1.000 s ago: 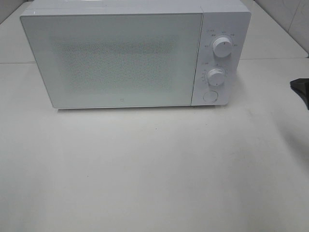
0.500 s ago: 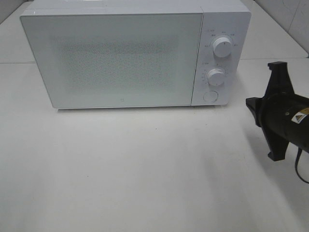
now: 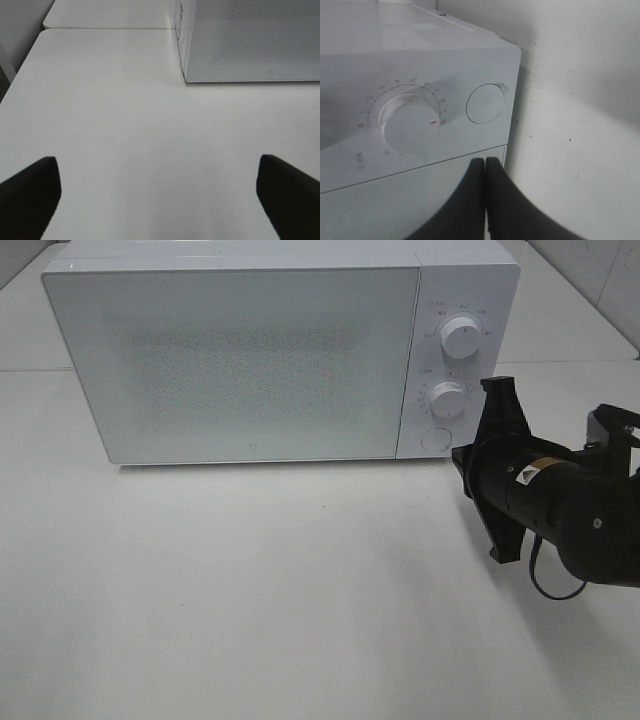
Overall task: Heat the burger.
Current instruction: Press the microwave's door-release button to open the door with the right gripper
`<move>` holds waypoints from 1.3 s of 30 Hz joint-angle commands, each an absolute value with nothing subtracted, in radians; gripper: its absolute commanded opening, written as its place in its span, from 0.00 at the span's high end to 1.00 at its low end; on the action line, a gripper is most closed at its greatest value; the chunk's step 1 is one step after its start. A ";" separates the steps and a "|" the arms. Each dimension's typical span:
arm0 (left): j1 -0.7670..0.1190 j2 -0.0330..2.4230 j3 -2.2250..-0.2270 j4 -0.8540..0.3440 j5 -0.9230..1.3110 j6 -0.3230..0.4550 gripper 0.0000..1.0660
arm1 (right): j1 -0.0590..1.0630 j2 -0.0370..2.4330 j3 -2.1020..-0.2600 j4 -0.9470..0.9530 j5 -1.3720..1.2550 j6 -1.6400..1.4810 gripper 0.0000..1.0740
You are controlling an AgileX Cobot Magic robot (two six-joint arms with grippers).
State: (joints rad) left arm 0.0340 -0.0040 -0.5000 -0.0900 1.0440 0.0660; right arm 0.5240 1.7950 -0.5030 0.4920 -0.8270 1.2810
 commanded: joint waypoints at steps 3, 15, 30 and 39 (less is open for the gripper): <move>0.035 -0.028 -0.496 -0.098 1.037 0.063 0.06 | 0.528 1.858 -0.569 0.500 -0.822 1.273 1.00; 0.035 -0.028 -0.496 -0.098 1.037 0.063 0.06 | 0.526 1.950 -0.667 0.554 -0.821 1.271 1.00; 0.035 -0.028 -0.496 -0.098 1.037 0.063 0.06 | 0.525 2.040 -0.758 0.576 -0.844 1.262 1.00; 0.035 -0.027 -0.496 -0.098 1.037 0.063 0.06 | 0.513 2.063 -0.786 0.576 -0.893 1.240 1.00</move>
State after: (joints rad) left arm 0.0340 -0.0040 -0.5000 -0.0900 1.0440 0.0660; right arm 0.5230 2.0620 -0.7750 0.5810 -0.8650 1.2610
